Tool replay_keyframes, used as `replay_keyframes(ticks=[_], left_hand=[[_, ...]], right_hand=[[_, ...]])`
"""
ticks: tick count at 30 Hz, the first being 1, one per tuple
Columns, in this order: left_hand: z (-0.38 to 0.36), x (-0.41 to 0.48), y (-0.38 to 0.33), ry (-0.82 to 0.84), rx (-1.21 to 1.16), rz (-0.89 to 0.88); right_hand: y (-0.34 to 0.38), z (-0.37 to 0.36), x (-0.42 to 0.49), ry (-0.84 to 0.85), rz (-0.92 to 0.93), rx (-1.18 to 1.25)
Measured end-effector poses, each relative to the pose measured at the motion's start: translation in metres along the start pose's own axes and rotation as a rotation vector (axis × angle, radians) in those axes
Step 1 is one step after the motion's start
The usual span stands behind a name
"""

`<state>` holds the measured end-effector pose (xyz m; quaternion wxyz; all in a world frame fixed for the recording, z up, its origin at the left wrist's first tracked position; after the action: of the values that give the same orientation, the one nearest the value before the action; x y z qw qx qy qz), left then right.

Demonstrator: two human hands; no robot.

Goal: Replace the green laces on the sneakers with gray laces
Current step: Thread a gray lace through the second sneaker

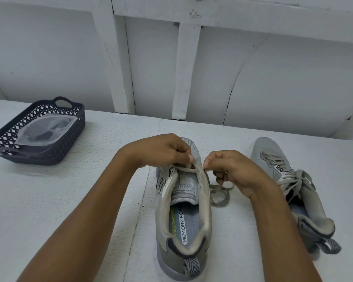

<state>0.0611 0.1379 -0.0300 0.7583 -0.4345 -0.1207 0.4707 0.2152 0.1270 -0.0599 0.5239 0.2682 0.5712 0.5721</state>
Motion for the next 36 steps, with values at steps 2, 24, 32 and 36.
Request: replay_keyframes(ticks=[2,24,32,36], left_hand=[[0.001,0.000,0.001,0.003,-0.021,-0.004],[0.002,-0.003,0.000,0.054,0.072,-0.019],[0.001,-0.003,-0.002,0.039,0.084,-0.035],[-0.001,-0.001,-0.001,-0.006,0.088,-0.006]], right_hand=[[-0.002,0.002,0.001,-0.028,-0.036,0.095],[-0.008,-0.010,-0.004,0.118,-0.206,0.378],[-0.014,-0.004,-0.002,0.084,-0.184,0.103],[-0.011,-0.003,-0.003,0.098,-0.120,-0.168]])
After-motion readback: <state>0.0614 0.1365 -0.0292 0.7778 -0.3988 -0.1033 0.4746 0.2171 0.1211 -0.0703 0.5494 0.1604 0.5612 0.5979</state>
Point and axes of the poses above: each hand's wrist, its own x-axis towards the middle knuckle, its own z-axis out of the back of the hand, y = z × x, the point moved 7 cm from there along x, towards the middle knuckle, and after that the axes turned 1 degree about -x, right-handed, at the moved point
